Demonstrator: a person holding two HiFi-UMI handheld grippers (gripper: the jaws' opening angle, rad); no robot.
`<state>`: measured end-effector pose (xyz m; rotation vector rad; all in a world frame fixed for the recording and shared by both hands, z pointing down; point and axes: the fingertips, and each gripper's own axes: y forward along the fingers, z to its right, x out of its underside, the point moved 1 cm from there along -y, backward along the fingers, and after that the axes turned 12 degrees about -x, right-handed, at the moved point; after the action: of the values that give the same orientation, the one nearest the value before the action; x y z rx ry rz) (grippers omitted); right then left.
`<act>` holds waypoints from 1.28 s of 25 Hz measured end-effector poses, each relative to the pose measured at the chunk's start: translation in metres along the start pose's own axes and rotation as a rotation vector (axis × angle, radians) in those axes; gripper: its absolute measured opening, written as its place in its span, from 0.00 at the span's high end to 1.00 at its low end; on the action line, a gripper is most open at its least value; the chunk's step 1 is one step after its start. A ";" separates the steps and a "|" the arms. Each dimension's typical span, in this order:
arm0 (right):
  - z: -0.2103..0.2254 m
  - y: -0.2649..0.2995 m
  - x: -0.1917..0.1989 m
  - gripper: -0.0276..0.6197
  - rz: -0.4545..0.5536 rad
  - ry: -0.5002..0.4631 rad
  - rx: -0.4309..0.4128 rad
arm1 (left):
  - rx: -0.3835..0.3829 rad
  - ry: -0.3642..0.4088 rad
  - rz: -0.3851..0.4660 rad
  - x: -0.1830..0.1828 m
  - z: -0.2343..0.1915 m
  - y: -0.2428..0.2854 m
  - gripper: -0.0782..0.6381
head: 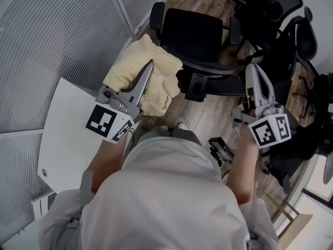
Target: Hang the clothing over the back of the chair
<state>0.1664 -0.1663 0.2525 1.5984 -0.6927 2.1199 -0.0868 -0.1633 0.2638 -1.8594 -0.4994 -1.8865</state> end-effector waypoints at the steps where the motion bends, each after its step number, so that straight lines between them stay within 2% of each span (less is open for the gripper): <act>1: 0.004 0.000 0.000 0.93 -0.002 0.003 -0.006 | -0.006 0.003 -0.001 0.000 0.002 0.003 0.86; 14: 0.049 -0.001 0.004 0.93 -0.011 0.041 -0.094 | -0.090 0.040 -0.013 0.000 0.028 0.028 0.86; 19: 0.057 0.002 0.008 0.93 -0.014 0.069 -0.116 | -0.100 0.044 -0.032 0.002 0.034 0.034 0.86; 28: 0.060 0.012 0.012 0.93 -0.010 0.080 -0.087 | -0.018 0.056 -0.040 0.004 0.033 0.045 0.86; 32: 0.053 0.021 0.007 0.93 -0.011 0.062 -0.082 | 0.073 0.036 -0.064 0.004 0.031 0.053 0.86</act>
<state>0.1928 -0.2153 0.2680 1.4845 -0.7393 2.0959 -0.0323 -0.1907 0.2657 -1.7792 -0.6141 -1.9133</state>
